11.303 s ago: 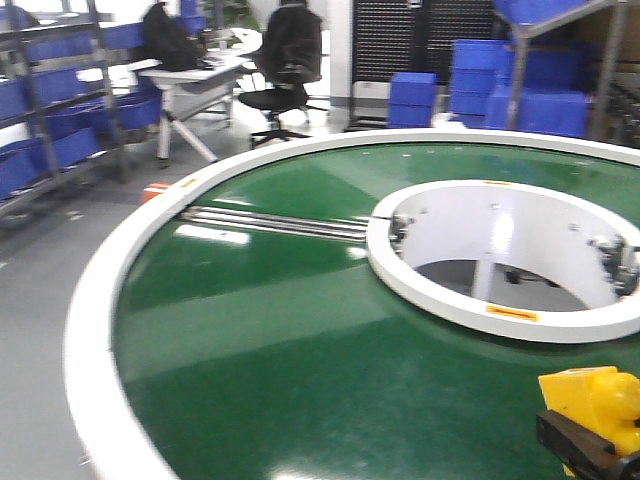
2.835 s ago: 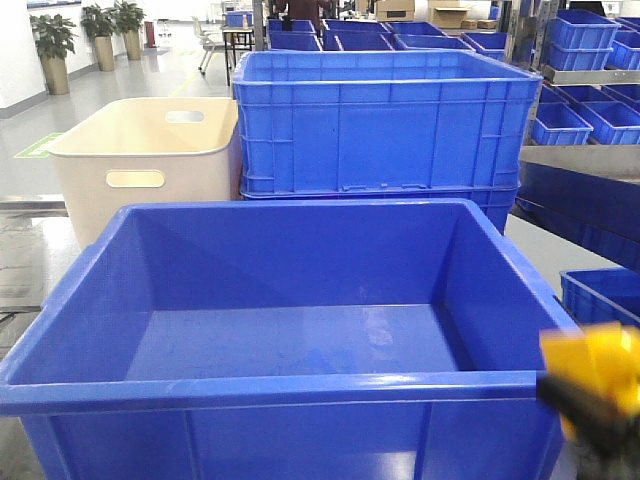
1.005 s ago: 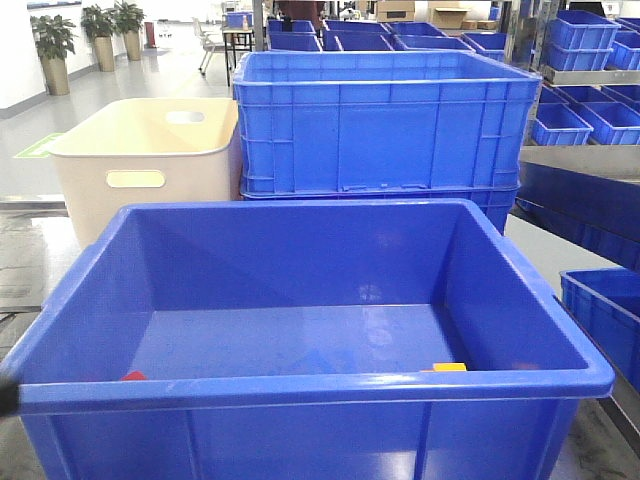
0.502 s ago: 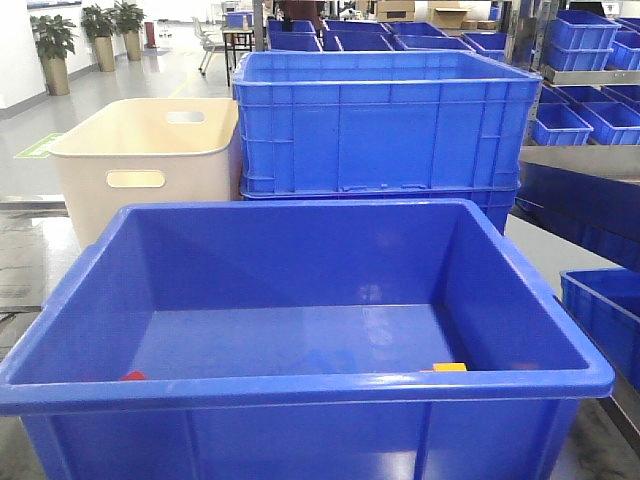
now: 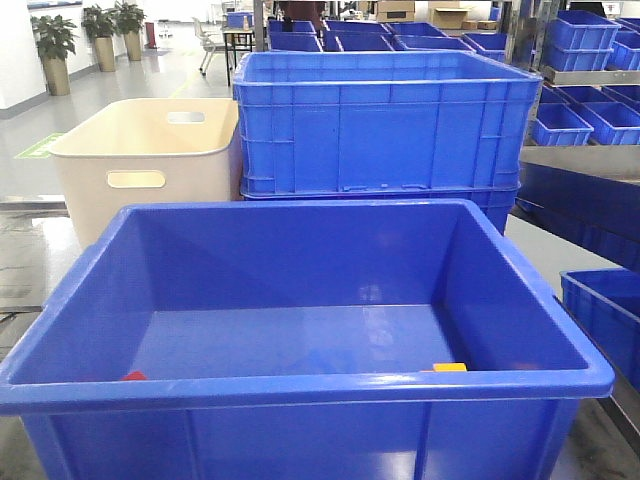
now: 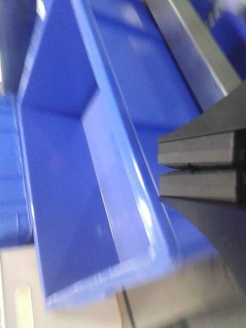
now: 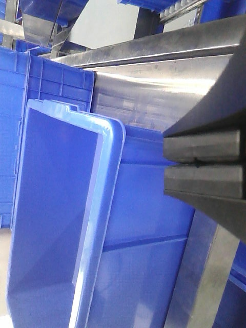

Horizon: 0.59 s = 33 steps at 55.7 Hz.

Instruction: Pick red and yellow blocks into blue bin

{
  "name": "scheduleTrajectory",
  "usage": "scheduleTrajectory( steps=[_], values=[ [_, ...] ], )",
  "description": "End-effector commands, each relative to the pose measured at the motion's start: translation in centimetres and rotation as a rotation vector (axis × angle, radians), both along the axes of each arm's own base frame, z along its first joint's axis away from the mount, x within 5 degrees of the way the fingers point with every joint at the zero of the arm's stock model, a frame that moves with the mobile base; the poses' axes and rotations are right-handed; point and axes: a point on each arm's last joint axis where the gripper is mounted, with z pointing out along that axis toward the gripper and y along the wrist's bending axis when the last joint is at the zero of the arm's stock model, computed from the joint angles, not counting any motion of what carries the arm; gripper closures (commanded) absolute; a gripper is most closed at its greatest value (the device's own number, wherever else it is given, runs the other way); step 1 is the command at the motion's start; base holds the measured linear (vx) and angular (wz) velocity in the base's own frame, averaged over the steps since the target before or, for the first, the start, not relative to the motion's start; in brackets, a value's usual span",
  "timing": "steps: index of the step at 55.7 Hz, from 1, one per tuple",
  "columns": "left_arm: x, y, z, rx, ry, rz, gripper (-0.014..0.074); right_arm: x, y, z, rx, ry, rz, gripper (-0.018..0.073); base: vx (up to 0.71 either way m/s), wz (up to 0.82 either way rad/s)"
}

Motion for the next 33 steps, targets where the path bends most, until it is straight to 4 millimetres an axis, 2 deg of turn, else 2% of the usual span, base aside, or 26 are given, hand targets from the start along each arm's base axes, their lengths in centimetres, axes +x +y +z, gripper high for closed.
scheduleTrajectory(
  steps=[1, 8, 15, 22, 33],
  values=[
    [-0.5, 1.1, -0.1, 0.017, -0.145, 0.101, 0.0597, 0.1, 0.0, 1.4, 0.010, -0.095, 0.006, 0.0570, 0.00, 0.00],
    [-2.2, 2.5, -5.0, -0.045, -0.272, 0.233, 0.0597, 0.1, 0.0, 1.4, 0.010, -0.095, 0.006, 0.0570, 0.00, 0.00],
    [-3.7, 3.2, -9.8, -0.062, -0.352, 0.295, 0.0596, 0.1, 0.0, 1.4, 0.010, -0.095, 0.006, 0.0570, 0.00, 0.00],
    [-2.7, 3.2, -13.4, -0.038, -0.281, 0.321, 0.0596, 0.1, 0.0, 1.4, 0.009, -0.091, 0.005, 0.0570, 0.00, 0.00],
    [-2.7, 3.2, -13.8, -0.014, -0.281, 0.320, 0.0596, 0.1, 0.1, 1.4, 0.010, -0.095, 0.006, 0.0570, 0.00, 0.00]
  ],
)
